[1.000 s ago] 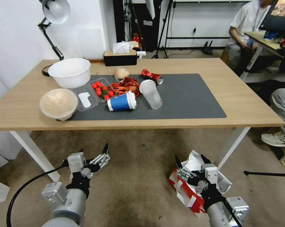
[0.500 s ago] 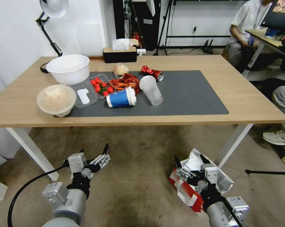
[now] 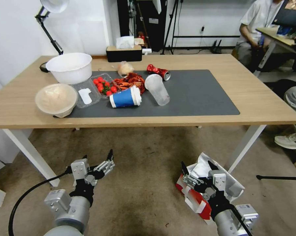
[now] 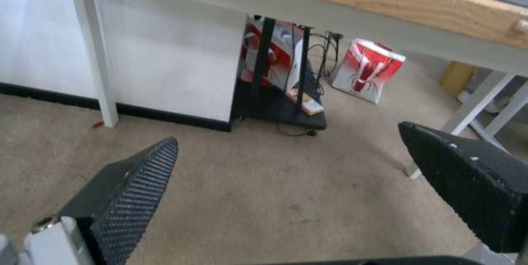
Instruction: Pick up the food delivery bag from the floor and place it on the table.
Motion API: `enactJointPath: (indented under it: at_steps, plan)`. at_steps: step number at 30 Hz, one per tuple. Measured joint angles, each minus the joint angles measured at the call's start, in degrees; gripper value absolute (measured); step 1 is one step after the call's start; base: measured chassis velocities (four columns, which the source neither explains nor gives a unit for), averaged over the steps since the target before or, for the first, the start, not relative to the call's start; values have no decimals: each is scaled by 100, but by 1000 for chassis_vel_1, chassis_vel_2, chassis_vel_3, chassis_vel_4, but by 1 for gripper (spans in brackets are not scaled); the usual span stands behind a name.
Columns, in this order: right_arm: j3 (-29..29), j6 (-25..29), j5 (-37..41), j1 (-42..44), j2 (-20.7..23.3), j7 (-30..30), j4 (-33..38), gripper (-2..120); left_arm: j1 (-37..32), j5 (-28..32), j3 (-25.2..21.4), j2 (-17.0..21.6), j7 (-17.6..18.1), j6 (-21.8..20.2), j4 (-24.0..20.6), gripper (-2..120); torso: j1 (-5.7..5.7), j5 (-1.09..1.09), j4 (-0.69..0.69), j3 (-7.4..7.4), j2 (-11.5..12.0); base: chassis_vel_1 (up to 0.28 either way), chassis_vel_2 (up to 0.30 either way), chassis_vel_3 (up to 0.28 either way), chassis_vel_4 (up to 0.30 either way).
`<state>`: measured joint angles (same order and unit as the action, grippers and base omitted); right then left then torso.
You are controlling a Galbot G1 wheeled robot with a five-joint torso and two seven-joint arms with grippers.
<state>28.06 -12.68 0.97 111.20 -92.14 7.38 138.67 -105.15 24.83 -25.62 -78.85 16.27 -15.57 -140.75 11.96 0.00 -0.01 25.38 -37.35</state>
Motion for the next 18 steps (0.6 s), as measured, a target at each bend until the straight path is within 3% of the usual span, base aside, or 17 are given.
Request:
enactJointPath:
  at_steps: [18]
  plan:
    - [3,22,-11,10,0,18,-2,100,-12,-16,3,-2,-14,-12,-10,100,-173,0,0,-286,462,0,0,0,0]
